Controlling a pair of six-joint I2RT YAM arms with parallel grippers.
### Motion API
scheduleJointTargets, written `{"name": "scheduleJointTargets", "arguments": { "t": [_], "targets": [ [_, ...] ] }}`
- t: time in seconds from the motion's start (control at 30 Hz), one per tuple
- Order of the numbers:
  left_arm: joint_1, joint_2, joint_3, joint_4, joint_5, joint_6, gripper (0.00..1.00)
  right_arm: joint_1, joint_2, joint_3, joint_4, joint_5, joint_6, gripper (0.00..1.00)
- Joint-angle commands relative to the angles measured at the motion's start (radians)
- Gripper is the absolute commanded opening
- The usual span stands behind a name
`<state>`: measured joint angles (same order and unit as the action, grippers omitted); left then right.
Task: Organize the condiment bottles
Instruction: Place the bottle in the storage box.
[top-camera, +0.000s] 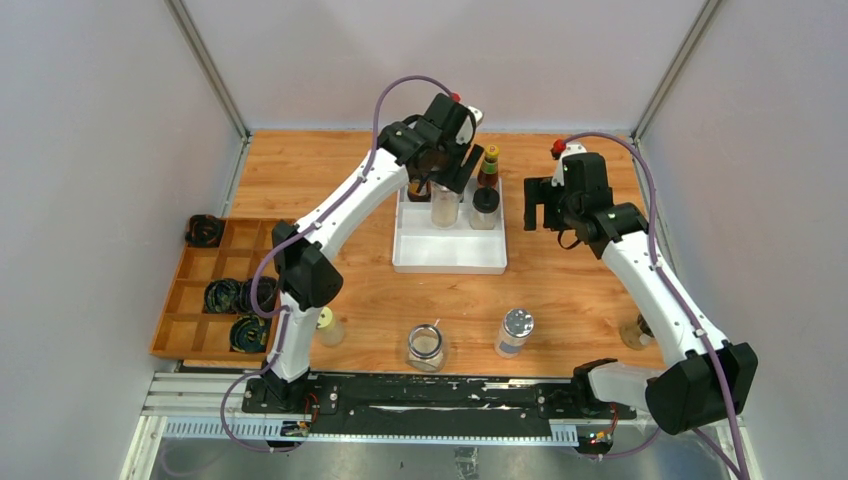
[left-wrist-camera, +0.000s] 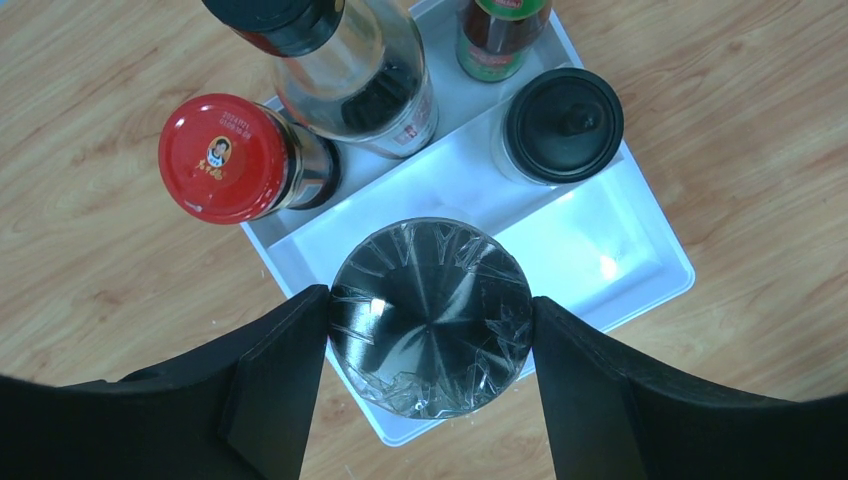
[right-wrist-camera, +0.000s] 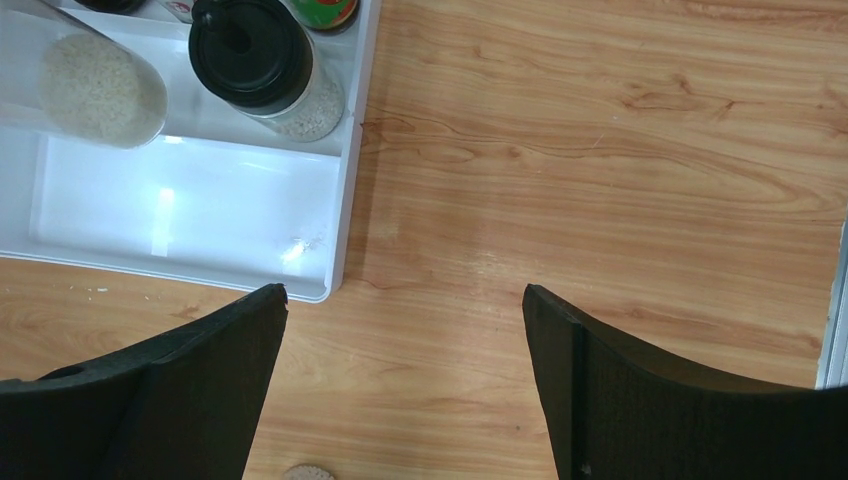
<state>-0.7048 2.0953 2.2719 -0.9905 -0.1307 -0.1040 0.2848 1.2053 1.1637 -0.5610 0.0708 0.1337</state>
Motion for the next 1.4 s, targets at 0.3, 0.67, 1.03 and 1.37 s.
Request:
{"name": "scheduleJointTargets", "arguments": {
  "t": [0.3, 0.67, 1.03, 1.37],
  "targets": [
    [-0.010, -0.033, -0.130, 0.250, 0.011, 0.015, 0.69, -0.036, -0.021, -0.048, 0.003, -0.030, -0.021, 0.93],
    [-0.010, -0.032, -0.202, 0.318, 0.013, 0.015, 0.69, -0.041, -0.018, -0.078, 0.019, -0.041, -0.017, 0.93],
    [-0.010, 0.014, -0.204, 0.328, 0.003, 0.017, 0.70, -0.045, -0.021, -0.100, 0.032, -0.047, -0.016, 0.93],
    [-0.010, 0.037, -0.221, 0.335, -0.015, 0.020, 0.72, -0.049, -0.023, -0.114, 0.041, -0.055, -0.013, 0.93]
  ]
}}
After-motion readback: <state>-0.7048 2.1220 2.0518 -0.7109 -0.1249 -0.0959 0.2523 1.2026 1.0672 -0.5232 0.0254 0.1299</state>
